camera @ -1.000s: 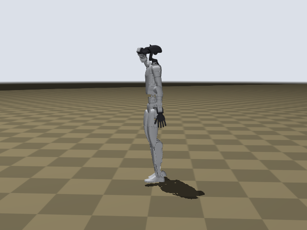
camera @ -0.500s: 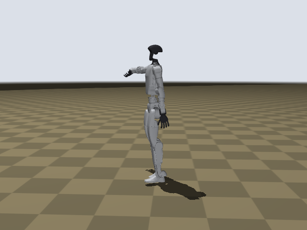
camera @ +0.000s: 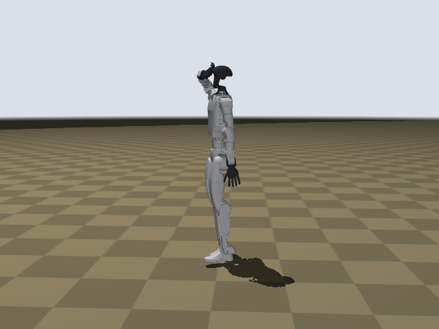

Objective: Upper body actions

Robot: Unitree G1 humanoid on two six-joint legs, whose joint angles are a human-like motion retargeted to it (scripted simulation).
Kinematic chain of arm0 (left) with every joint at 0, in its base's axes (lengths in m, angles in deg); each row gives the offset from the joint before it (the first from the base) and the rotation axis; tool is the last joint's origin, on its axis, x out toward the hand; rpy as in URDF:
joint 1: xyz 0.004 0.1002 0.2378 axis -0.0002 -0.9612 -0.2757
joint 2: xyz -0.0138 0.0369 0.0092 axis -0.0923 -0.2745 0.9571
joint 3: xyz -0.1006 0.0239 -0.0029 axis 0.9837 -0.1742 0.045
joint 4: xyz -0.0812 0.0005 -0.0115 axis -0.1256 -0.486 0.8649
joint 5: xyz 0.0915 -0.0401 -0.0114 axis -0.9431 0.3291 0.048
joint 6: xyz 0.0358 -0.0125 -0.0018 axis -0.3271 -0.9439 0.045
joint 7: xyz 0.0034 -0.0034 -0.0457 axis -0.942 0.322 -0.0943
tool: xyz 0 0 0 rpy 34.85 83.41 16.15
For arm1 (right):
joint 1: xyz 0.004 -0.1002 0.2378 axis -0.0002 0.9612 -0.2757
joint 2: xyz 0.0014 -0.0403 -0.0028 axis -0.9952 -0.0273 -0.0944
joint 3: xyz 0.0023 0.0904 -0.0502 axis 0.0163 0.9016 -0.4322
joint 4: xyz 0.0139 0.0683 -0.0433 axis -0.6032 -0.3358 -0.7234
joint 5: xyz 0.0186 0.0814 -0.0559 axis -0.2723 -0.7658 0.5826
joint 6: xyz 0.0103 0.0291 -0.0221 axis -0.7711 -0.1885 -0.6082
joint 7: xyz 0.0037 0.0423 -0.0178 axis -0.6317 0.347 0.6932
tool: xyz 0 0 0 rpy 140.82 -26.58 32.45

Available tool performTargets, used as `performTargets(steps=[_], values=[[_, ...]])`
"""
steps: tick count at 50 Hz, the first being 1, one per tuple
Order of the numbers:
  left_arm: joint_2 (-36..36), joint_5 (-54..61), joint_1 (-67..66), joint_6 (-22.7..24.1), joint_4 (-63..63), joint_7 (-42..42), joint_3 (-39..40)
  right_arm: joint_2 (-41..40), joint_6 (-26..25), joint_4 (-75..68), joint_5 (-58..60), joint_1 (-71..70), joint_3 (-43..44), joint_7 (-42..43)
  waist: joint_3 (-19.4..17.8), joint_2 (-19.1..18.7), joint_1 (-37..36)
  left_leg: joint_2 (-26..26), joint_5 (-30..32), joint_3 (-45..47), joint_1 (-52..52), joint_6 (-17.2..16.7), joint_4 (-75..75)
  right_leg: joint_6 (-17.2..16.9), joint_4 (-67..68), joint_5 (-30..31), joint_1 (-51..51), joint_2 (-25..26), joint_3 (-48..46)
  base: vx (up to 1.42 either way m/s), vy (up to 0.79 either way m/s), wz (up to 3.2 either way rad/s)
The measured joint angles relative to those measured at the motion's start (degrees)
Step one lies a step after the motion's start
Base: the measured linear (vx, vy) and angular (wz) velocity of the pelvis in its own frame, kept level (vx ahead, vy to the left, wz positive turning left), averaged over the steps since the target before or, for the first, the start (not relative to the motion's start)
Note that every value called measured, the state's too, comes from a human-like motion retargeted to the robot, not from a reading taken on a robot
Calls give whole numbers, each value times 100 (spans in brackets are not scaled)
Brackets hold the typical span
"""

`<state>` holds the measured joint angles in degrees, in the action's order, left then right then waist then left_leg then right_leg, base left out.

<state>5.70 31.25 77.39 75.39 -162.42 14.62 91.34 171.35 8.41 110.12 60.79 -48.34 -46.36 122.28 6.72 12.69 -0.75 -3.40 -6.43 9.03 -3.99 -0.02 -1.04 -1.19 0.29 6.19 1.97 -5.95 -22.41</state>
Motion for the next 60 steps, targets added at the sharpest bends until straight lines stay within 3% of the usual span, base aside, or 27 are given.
performTargets(steps=[2, 5, 10, 15, 18, 21, 24, 30, 33, 35, 37, 40, 44, 48, 52, 56, 60], values=[[58, -11, 55, 22, 49, -14, -69, -75, 372, 181, 159, 48, -28, 453, -103, -14, -101, -2, -11, 13, 90, 6, -2, 10, 15, 8, 54, 7, 33, -2, 1, -21], [265, -20, 106, 41, 103, -28, -84, -289, 775, -640, -53, -5, -129, 1105, -216, -141, -166, 0, -23, 23, 181, 14, -7, 20, 21, 22, 119, 19, 64, -1, 0, -6], [682, 9, -85, 88, 94, -68, 34, -1181, 129, -3652, -987, -210, -202, 924, -54, -448, 128, 14, -12, -17, 98, 24, -18, 3, 9, 33, 83, 20, 9, 0, 0, 0], [775, -24, -227, 48, -89, -41, 103, -2608, -282, -7109, -3657, 107, 804, 234, 81, -527, 336, 28, 2, -49, -5, 36, -40, -14, 0, 44, 41, 15, -53, 2, 1, 4], [723, 49, -288, 39, -194, 10, 137, -3282, 183, -8509, -5223, 591, 1900, -679, 94, -478, 422, 33, 10, -66, -21, 39, -33, -22, -21, 47, 50, 17, -122, 5, -2, 3], [694, 140, -423, 2, -348, 59, 222, -3844, 1037, -10024, -5911, 1158, 2734, -1785, 173, -488, 533, 50, -2, -33, -4, 36, -17, -12, -27, 54, 26, 41, -103, 12, 3, -20], [760, 225, -567, -58, -455, 37, 332, -4461, 1353, -11068, -5646, 1931, 3042, -2437, 186, -565, 593, 78, -38, 66, 99, 31, -11, 23, -5, 75, 16, 82, 22, 10, 9, -59], [855, 402, -634, -83, -388, 74, 356, -6376, 1071, -11723, -3730, 3420, 3113, -3376, -40, -655, 574, 138, -81, 294, 378, 9, 8, 93, 47, 120, 71, 154, 293, 2, 7, -50], [907, 484, -575, 21, -290, 101, 302, -7279, 1057, -12147, -2597, 4100, 2615, -4247, -131, -728, 573, 170, -70, 353, 420, 3, 19, 105, 59, 123, 80, 175, 361, -1, 4, -13], [955, 544, -517, 104, -218, 89, 282, -7923, 625, -12363, -1482, 4574, 2172, -5317, -160, -783, 640, 187, -51, 347, 389, 0, 15, 103, 54, 116, 79, 178, 357, -3, 5, 18], [1005, 587, -445, 123, -197, 47, 228, -8427, 454, -12554, -650, 4910, 1851, -5727, -160, -832, 716, 185, -29, 280, 330, -3, 7, 96, 39, 104, 80, 167, 296, -2, 1, 40], [1069, 619, -328, 144, -230, 7, 174, -9141, 402, -12769, -78, 5352, 1398, -5121, -187, -904, 814, 171, 12, 194, 261, 2, 3, 77, 14, 84, 113, 142, 187, -3, 1, 43], [1178, 265, -124, 261, -388, 159, 536, -9944, 317, -13109, -534, 5734, 1716, -4489, -279, -1013, 886, 158, 77, 76, 200, 10, 0, 40, -28, 56, 214, 113, 11, -4, 2, 45], [839, -104, 192, 324, -816, 560, 1246, -9890, 206, -13607, -1789, 5687, 2525, -4827, -302, -1082, 874, 133, 116, 8, 148, 14, 1, 23, -60, 39, 257, 93, -103, -3, 2, 29], [-158, -223, 566, -16, -1034, 739, 2301, -9344, -158, -13591, -3164, 5405, 4055, -4923, -255, -1046, 701, 75, 131, -61, 91, 15, 5, 16, -90, 30, 250, 49, -193, 1, 1, 21], [-1985, 352, 1015, -418, -908, 551, 3383, -7696, -684, -13186, -4473, 4971, 5741, -4806, -39, -997, 508, 47, 124, -84, -30, 10, 17, -1, -95, 13, 136, 18, -215, 4, 2, 6], [-4022, 1479, 1694, -780, -589, -294, 3800, -5471, -835, -12649, -5052, 4293, 6250, -4330, 195, -1000, 479, 37, 109, -107, -174, 0, 7, -22, -89, -11, 12, 7, -232, 3, 2, 6]])
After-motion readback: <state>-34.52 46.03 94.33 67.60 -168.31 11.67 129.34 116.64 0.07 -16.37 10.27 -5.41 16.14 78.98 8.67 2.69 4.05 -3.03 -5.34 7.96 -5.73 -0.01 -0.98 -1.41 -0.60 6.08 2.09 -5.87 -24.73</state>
